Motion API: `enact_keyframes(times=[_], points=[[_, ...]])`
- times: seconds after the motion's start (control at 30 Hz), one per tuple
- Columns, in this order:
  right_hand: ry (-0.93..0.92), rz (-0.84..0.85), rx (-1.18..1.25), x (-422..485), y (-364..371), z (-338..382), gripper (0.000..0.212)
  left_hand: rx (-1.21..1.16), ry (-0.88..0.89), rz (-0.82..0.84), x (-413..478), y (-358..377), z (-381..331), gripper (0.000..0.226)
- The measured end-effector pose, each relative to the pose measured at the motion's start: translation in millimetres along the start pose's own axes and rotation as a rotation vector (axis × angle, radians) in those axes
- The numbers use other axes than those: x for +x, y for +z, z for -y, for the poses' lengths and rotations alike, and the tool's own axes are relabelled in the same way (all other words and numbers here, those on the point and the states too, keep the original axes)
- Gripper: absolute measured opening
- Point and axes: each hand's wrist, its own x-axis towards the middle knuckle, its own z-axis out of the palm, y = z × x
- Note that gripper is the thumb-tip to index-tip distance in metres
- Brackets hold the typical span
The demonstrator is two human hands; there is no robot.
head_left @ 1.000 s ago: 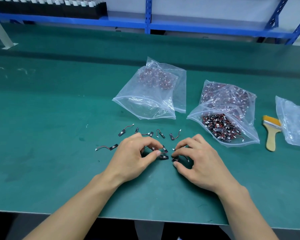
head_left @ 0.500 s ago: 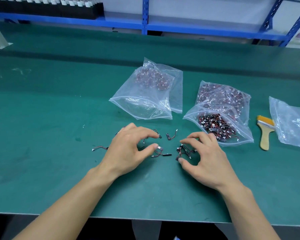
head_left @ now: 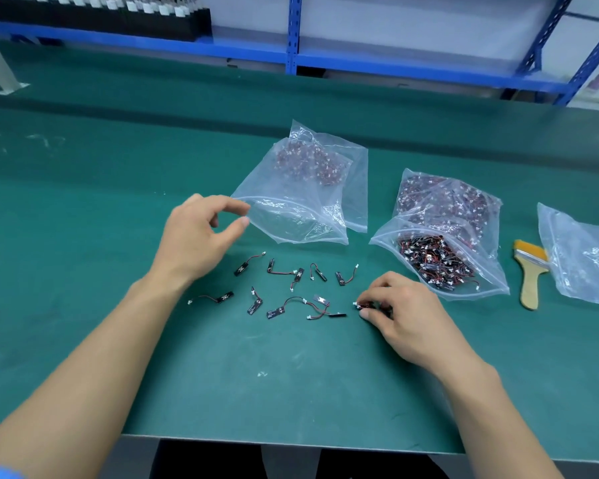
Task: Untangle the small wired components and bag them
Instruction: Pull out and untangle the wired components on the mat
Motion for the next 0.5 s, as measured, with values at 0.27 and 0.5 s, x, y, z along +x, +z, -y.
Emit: enact_keyframes(times=[0.27, 0.5], points=[[0.061, -0.024, -0.030, 7, -3, 1, 0.010, -0.028, -0.050, -0.130, 1, 3, 27, 0.021], [-0.020, -0.209, 0.166, 45, -23, 30, 0.014, -0.090, -0.088, -0.193, 2, 4, 34, 0.017]])
